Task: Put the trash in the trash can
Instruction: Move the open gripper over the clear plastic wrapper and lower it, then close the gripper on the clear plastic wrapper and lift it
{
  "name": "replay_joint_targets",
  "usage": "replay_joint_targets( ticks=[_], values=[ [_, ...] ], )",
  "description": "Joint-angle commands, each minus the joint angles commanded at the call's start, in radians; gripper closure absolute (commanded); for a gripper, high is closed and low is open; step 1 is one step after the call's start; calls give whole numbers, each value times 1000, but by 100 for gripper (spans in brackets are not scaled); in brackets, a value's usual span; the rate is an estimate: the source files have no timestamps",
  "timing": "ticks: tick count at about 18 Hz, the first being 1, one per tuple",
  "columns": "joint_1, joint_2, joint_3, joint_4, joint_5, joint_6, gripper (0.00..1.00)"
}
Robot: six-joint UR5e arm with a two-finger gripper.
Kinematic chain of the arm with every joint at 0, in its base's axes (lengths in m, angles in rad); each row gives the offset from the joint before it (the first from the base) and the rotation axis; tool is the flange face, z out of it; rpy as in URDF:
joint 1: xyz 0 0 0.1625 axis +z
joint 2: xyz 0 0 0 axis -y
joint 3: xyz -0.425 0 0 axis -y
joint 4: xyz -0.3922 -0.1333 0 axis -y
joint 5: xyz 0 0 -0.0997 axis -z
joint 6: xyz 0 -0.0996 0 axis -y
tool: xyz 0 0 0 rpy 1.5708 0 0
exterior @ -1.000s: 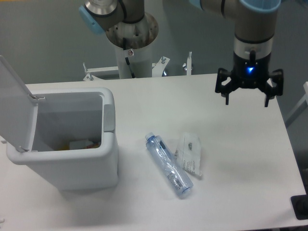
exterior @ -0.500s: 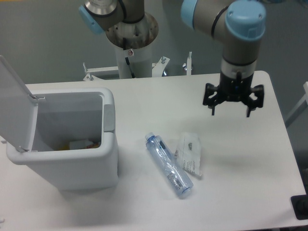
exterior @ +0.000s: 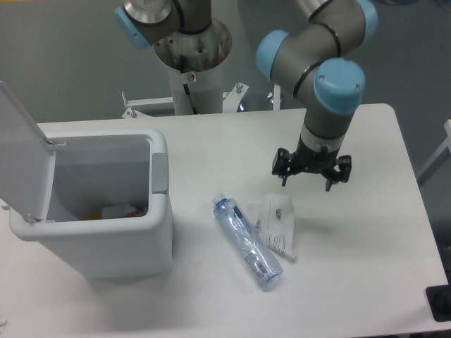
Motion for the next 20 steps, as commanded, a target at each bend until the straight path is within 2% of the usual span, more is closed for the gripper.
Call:
replay_joint_targets(
  ticks=[9,11,16,18,19,20],
  values=[
    [-37,-58,-12,87,0,-86,2],
    [-37,-60,-12,91,2,-84,25],
    [-37,-57,-17,91,8,-86,68],
    [-37,-51,-15,89,5,-84,94],
    [-35,-48,-15,89,2,-84,100],
    [-32,-46,-14,89,2,-80,100]
  ],
)
